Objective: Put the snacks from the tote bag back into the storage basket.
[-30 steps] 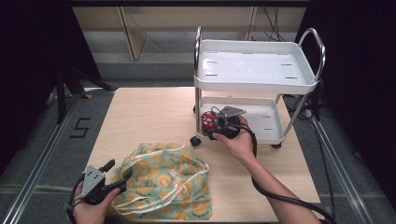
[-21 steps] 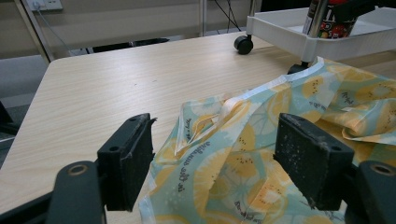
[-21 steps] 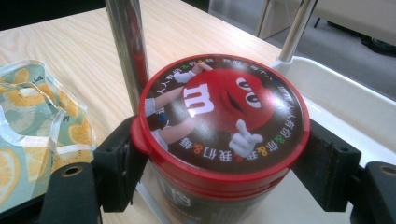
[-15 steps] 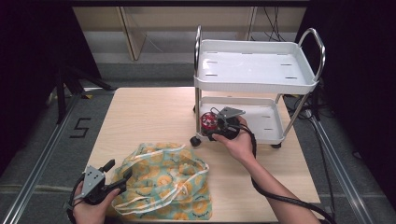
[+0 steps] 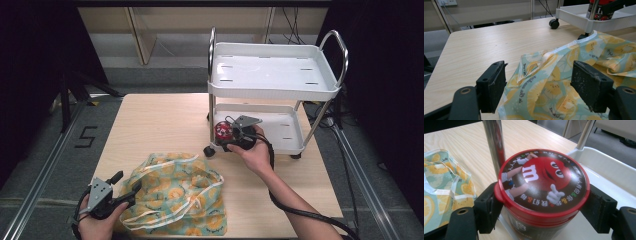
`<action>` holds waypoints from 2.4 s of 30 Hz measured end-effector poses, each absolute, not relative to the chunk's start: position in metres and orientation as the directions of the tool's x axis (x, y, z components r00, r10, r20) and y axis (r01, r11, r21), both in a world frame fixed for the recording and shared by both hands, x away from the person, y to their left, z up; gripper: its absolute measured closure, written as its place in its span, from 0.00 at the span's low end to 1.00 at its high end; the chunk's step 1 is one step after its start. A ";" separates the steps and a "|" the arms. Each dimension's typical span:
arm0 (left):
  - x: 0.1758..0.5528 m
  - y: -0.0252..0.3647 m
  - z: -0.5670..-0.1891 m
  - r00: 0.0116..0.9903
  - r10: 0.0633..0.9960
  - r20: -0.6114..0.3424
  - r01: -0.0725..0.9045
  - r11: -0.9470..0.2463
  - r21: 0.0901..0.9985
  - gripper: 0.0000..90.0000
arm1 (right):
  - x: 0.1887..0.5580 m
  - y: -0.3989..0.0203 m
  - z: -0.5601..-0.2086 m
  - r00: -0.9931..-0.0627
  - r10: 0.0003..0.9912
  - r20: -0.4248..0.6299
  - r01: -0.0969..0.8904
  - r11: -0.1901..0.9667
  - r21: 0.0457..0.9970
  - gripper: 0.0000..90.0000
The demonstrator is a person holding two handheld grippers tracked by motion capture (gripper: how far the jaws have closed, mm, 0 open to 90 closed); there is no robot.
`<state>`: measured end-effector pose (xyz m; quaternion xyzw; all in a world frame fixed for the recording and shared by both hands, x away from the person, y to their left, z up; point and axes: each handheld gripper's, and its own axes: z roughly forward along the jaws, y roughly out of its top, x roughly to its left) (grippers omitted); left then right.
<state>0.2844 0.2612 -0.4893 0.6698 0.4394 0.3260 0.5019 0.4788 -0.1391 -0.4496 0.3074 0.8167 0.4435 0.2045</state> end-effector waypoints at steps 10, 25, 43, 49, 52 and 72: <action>0.285 0.261 -0.489 0.400 0.917 -0.005 0.260 -0.108 0.960 0.30 | 0.479 -0.139 -0.452 -0.728 0.683 -0.061 0.324 0.421 0.847 0.29; 0.285 0.260 -0.490 0.407 0.913 -0.007 0.259 -0.108 0.960 0.30 | 0.479 -0.139 -0.456 -0.721 0.690 -0.055 0.341 0.424 0.839 0.29; 0.285 0.260 -0.490 0.404 0.915 -0.009 0.258 -0.105 0.961 0.30 | 0.479 -0.139 -0.460 -0.724 0.689 -0.046 0.345 0.419 0.840 0.29; 0.285 0.261 -0.490 0.402 0.916 -0.008 0.260 -0.106 0.960 0.30 | 0.481 -0.140 -0.460 -0.729 0.682 -0.057 0.337 0.430 0.837 0.29; 0.285 0.261 -0.490 0.402 0.916 -0.009 0.258 -0.104 0.961 0.30 | 0.480 -0.140 -0.460 -0.727 0.686 -0.043 0.345 0.418 0.840 0.29; 0.285 0.260 -0.490 0.405 0.914 -0.015 0.249 -0.095 0.964 0.30 | 0.478 -0.141 -0.457 -0.729 0.684 -0.017 0.368 0.413 0.833 0.22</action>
